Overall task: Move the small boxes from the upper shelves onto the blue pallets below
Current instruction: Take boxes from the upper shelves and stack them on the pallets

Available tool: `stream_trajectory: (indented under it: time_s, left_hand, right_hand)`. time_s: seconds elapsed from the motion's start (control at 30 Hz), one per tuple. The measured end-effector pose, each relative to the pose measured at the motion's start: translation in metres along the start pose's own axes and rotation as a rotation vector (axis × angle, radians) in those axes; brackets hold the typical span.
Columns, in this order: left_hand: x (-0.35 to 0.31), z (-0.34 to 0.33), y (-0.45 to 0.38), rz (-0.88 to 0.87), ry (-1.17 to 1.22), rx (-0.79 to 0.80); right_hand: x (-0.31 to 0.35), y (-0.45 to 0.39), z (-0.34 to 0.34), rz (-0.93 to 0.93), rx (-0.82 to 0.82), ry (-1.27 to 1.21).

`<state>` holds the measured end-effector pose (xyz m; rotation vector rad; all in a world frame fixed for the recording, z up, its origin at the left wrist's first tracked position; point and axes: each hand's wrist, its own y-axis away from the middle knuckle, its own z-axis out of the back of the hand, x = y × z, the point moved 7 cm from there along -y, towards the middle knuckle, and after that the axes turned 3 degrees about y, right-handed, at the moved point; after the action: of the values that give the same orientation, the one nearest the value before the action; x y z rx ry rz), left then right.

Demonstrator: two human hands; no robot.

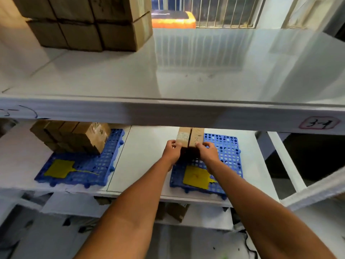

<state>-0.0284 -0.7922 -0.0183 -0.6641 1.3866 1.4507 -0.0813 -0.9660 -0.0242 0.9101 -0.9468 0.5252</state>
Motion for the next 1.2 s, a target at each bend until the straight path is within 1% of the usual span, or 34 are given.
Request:
stream_trajectory:
  time_s: [0.17, 0.2, 0.23, 0.3, 0.33, 0.37, 0.43, 0.5, 0.63, 0.77, 0.87, 1.03, 1.1, 1.2]
  left_hand:
    - [0.007, -0.001, -0.004, -0.01, 0.045, -0.006]
    - [0.008, 0.0, -0.003, -0.003, 0.069, -0.013]
    - [0.009, 0.001, -0.004, 0.01, 0.096, -0.031]
    - [0.017, 0.006, -0.005, 0.055, 0.109, -0.094]
    - [0.024, 0.01, -0.005, 0.093, 0.095, -0.12]
    - [0.033, 0.012, -0.005, 0.145, 0.083, -0.135]
    - [0.051, 0.012, -0.003, 0.252, 0.073, -0.132]
    - [0.061, 0.012, 0.001, 0.294, 0.061, -0.116]
    - [0.063, 0.014, 0.01, 0.276, -0.008, -0.106]
    - [0.067, 0.037, 0.014, 0.282, -0.057, -0.192]
    - [0.07, 0.054, 0.017, 0.297, -0.049, -0.201]
    - [0.065, 0.07, 0.033, 0.268, -0.041, -0.165]
    - [0.057, 0.075, 0.044, 0.244, -0.068, -0.16]
    - [0.039, 0.084, 0.06, 0.186, -0.104, -0.152]
  right_hand:
    - [0.006, -0.007, 0.001, 0.047, 0.031, 0.048]
    - [0.008, -0.008, 0.007, 0.07, 0.01, 0.071]
    - [0.009, -0.009, 0.018, 0.091, -0.055, 0.115]
    - [0.002, -0.012, 0.057, 0.063, -0.291, 0.262]
    - [-0.007, -0.013, 0.078, 0.003, -0.388, 0.341]
    - [-0.02, -0.014, 0.096, -0.082, -0.428, 0.402]
    - [-0.051, -0.017, 0.119, -0.247, -0.375, 0.472]
    - [-0.068, -0.019, 0.126, -0.29, -0.317, 0.499]
    - [-0.063, -0.015, 0.113, -0.214, -0.274, 0.455]
    - [-0.049, -0.012, 0.085, -0.167, -0.141, 0.457]
    - [-0.043, -0.01, 0.069, -0.132, -0.08, 0.462]
    - [-0.041, -0.002, 0.062, -0.119, -0.081, 0.506]
    - [-0.038, 0.007, 0.063, -0.089, -0.104, 0.551]
    - [-0.027, 0.026, 0.058, -0.025, -0.083, 0.59]
